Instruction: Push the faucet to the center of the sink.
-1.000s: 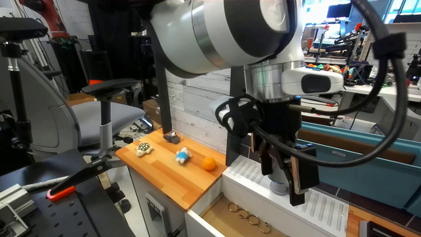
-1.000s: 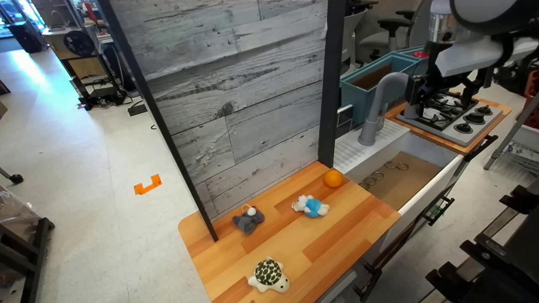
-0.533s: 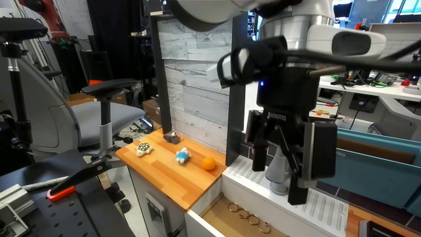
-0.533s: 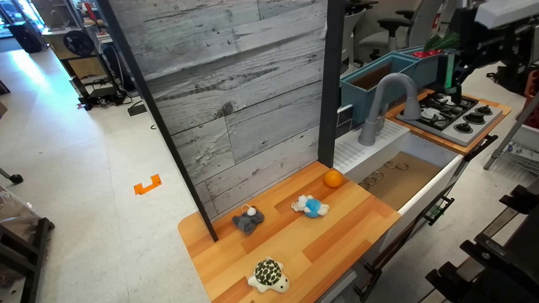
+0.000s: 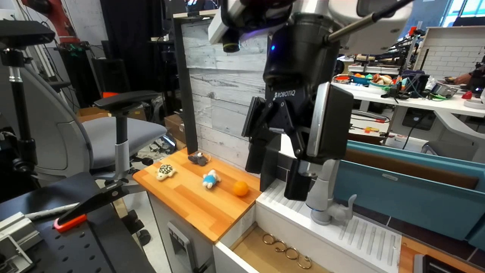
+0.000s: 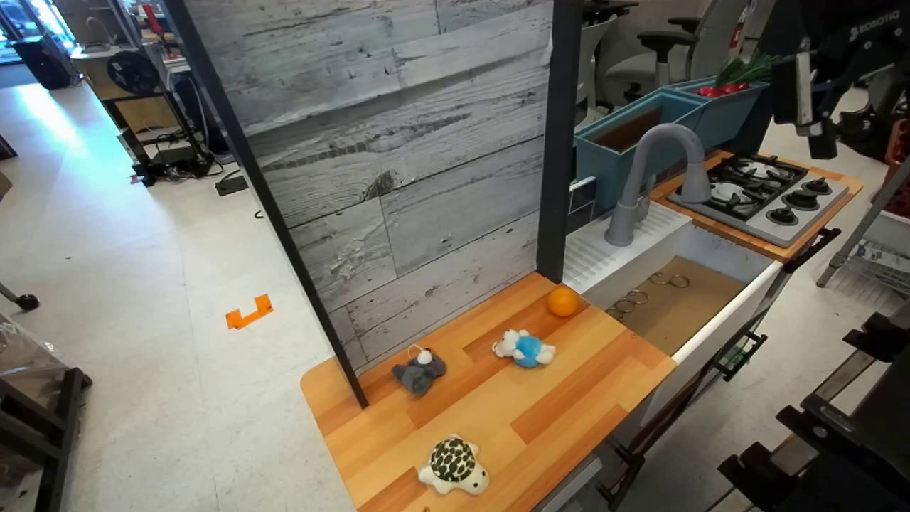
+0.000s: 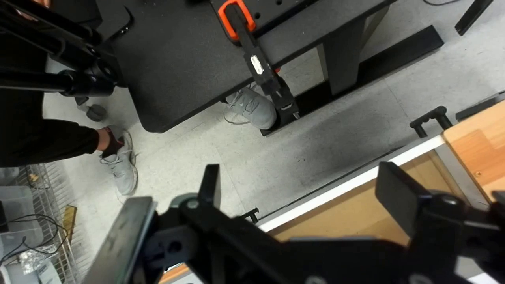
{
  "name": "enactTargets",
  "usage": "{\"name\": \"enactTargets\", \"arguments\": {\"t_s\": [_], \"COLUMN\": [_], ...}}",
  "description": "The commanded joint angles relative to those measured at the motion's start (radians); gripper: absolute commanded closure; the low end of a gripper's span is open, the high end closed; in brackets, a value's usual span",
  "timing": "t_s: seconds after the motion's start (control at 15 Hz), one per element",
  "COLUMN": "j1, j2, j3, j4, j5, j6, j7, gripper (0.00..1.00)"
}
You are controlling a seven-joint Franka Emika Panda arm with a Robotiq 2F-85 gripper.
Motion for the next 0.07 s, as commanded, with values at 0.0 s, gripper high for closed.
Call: {"name": "enactTargets", "arguments": {"t_s": [0.0], "j1": [-0.040], "j2": [-0.001], "j3": [0.038], "j4": [0.003], "j5": [-0.016], "j6": [-0.004], "j7": [0.011], "gripper": [0.00]}}
